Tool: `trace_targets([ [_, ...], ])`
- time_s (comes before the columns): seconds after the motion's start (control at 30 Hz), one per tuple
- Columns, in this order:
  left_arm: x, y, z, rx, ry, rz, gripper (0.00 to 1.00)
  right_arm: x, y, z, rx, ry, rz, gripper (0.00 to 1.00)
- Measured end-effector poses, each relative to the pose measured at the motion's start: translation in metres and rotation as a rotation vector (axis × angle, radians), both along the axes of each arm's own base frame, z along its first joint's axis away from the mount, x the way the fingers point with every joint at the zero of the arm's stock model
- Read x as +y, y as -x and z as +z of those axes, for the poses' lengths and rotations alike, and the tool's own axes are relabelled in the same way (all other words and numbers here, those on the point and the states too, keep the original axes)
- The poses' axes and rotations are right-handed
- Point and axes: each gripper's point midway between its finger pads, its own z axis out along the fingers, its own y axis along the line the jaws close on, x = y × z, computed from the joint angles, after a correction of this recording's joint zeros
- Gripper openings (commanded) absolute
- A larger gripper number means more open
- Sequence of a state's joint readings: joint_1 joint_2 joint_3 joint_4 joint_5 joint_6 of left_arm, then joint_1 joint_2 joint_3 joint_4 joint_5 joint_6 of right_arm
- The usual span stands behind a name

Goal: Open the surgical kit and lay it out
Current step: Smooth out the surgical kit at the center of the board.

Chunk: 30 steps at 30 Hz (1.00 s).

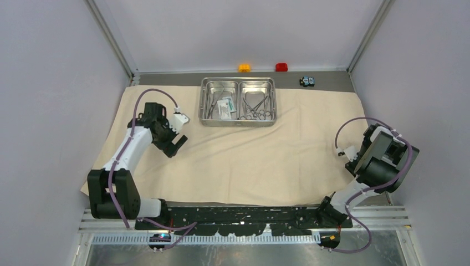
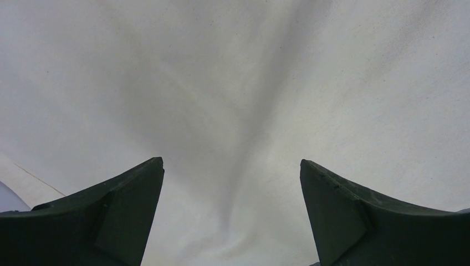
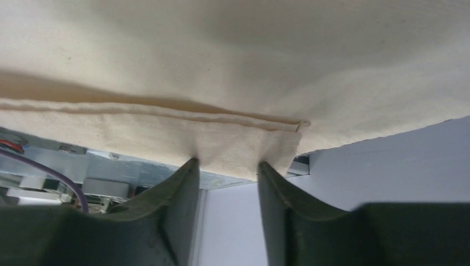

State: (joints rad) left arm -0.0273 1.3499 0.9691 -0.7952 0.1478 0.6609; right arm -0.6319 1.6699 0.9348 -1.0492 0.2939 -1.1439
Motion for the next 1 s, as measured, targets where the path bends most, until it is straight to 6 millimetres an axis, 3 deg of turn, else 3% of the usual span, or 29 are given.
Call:
trace_targets([
  [0.17,0.002,0.0,-0.002,0.005,-0.013,0.005,0.96,-0.007,0.0,-0.009,-0.009,-0.001,-0.02,0.01],
  [0.33,0.004,0.0,-0.003,0.011,-0.02,0.008,0.96,-0.02,-0.002,-0.009,-0.028,0.013,-0.062,0.0],
  [0.67,0.005,0.0,-0.005,0.017,-0.03,0.008,0.96,-0.052,-0.023,-0.007,-0.109,0.108,-0.088,0.0],
  [0.87,0.006,0.0,-0.007,0.023,-0.04,0.012,0.96,-0.05,-0.042,0.005,-0.184,0.063,-0.158,0.2],
  [1.0,0.006,-0.002,-0.007,0.028,-0.035,0.036,0.96,-0.048,-0.089,0.033,-0.387,-0.001,-0.284,0.38],
])
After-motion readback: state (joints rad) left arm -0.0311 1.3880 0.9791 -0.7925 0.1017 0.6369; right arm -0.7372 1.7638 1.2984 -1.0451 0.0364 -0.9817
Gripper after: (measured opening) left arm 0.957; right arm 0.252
